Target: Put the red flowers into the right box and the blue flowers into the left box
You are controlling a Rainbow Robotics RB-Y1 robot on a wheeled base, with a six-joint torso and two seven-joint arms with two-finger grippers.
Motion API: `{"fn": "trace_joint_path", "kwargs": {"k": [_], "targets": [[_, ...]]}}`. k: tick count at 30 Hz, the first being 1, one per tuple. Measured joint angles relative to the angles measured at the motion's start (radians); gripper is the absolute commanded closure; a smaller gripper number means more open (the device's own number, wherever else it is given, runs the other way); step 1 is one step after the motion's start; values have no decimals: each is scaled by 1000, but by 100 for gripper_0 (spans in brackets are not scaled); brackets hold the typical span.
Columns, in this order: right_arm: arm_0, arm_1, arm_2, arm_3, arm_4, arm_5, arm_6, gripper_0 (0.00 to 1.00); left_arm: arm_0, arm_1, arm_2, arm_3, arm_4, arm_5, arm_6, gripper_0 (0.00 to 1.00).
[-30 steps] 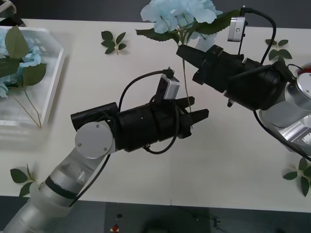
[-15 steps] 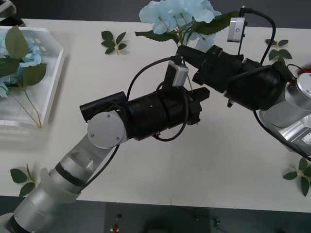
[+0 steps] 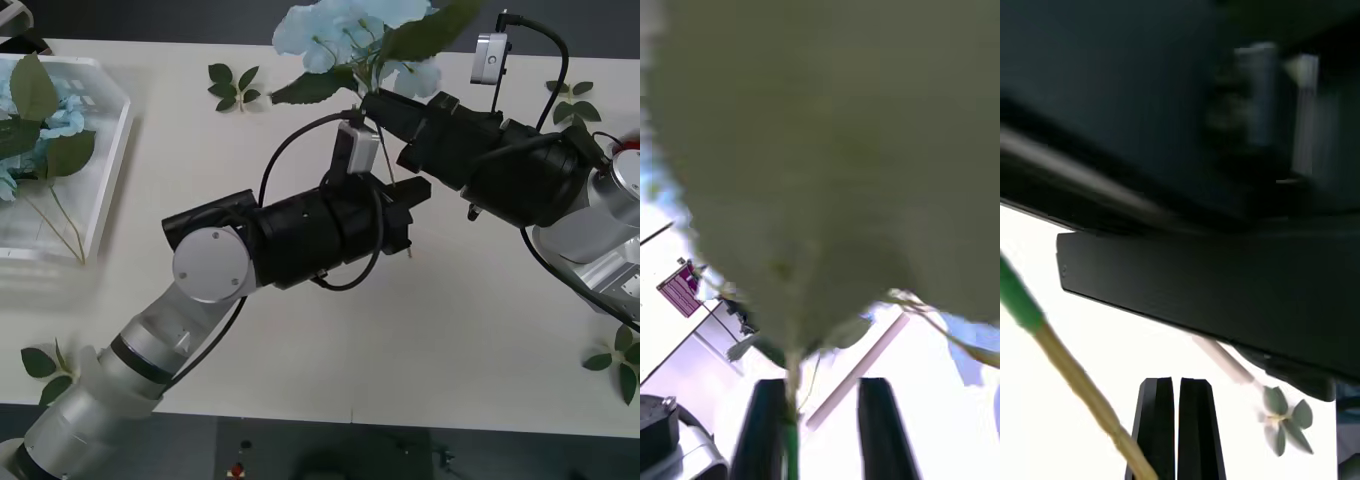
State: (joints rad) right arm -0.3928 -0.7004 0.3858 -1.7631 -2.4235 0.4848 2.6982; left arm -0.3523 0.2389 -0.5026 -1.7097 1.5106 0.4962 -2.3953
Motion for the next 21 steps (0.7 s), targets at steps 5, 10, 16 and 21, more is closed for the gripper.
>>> {"fn": "trace_joint_path", "kwargs": {"k": [5,10,16,21], "targets": [[0,0,0,0,0,-2,0,0,10,51,7,-22,68,-10,0,100],[0,-10,0,0,-7,-22,0,0,75,130,74,-101,174,-8,0,100],[0,-103,1,0,-32,-53,0,0,176,232,206,-194,308,47,-1,100],[0,-273,29,7,-32,-45,-39,0,260,275,403,-231,343,150,-1,100]]}}
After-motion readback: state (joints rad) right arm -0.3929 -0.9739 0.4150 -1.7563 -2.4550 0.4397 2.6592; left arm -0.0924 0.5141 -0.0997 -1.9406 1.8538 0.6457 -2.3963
